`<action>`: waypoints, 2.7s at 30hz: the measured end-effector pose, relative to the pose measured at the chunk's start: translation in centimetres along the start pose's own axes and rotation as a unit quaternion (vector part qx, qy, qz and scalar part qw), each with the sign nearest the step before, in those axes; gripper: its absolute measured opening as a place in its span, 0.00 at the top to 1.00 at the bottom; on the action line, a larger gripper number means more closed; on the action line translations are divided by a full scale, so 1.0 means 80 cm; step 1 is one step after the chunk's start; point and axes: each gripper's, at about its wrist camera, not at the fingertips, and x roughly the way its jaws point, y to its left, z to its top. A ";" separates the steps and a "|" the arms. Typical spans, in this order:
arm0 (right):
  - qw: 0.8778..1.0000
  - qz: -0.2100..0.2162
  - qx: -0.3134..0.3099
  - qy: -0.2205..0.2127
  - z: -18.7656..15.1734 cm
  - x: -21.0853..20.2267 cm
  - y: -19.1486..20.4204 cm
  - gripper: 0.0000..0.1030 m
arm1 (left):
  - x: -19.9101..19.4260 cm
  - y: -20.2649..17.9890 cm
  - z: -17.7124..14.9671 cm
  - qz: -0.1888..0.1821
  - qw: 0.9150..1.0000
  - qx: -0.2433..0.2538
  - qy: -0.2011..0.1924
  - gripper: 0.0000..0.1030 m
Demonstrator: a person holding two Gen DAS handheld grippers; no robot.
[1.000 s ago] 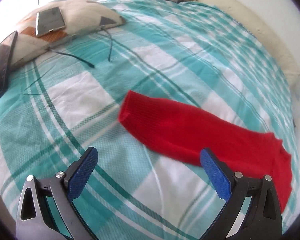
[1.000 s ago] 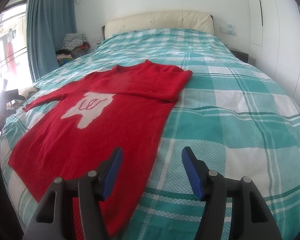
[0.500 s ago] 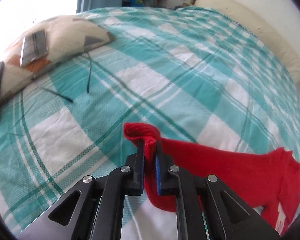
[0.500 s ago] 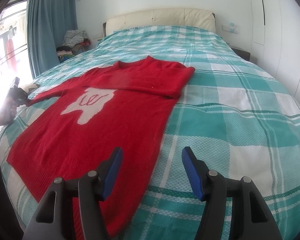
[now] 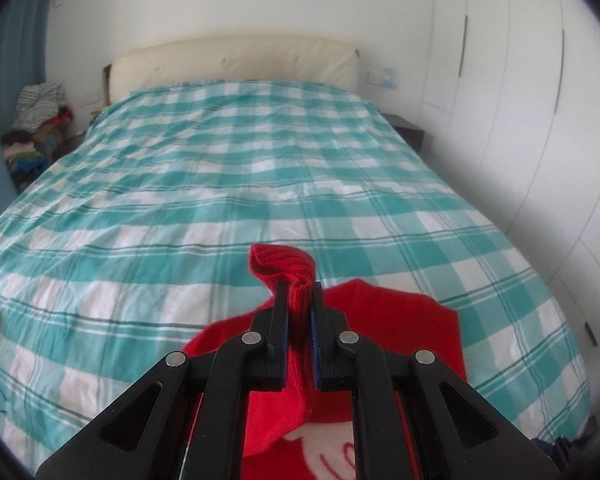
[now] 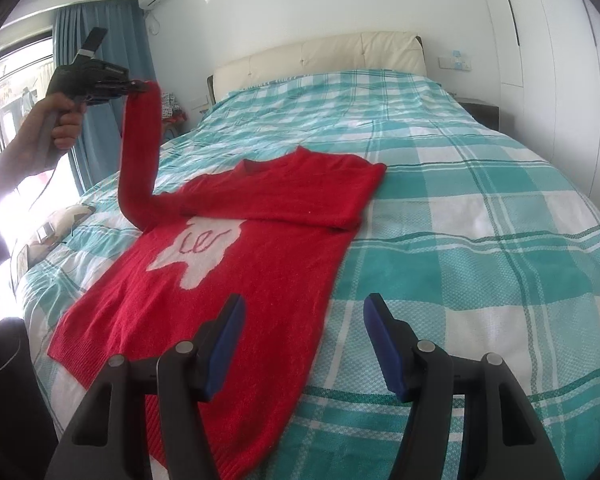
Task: Fold small clothes
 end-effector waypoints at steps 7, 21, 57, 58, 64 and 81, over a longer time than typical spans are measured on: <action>0.999 0.010 0.031 -0.006 0.004 -0.007 -0.016 0.41 | 0.111 -0.115 -0.069 -0.044 0.994 0.046 0.089 0.70; 0.996 0.018 0.082 0.010 0.001 -0.001 -0.038 0.40 | 0.084 0.087 -0.165 0.077 0.986 -0.093 0.115 0.13; 0.998 -0.033 0.040 0.046 -0.009 0.024 -0.029 0.40 | 0.000 0.137 -0.276 0.167 0.976 -0.098 0.100 0.25; 0.998 -0.035 0.040 0.047 -0.009 0.024 -0.029 0.40 | -0.014 0.133 -0.280 0.162 0.976 -0.106 0.098 0.16; 0.997 -0.045 0.028 0.052 -0.014 0.030 -0.025 0.40 | -0.056 0.080 -0.319 0.131 0.982 -0.101 0.089 0.09; 0.995 -0.064 0.009 0.079 -0.028 0.055 -0.022 0.39 | -0.032 0.060 -0.347 0.171 0.971 -0.090 0.140 0.06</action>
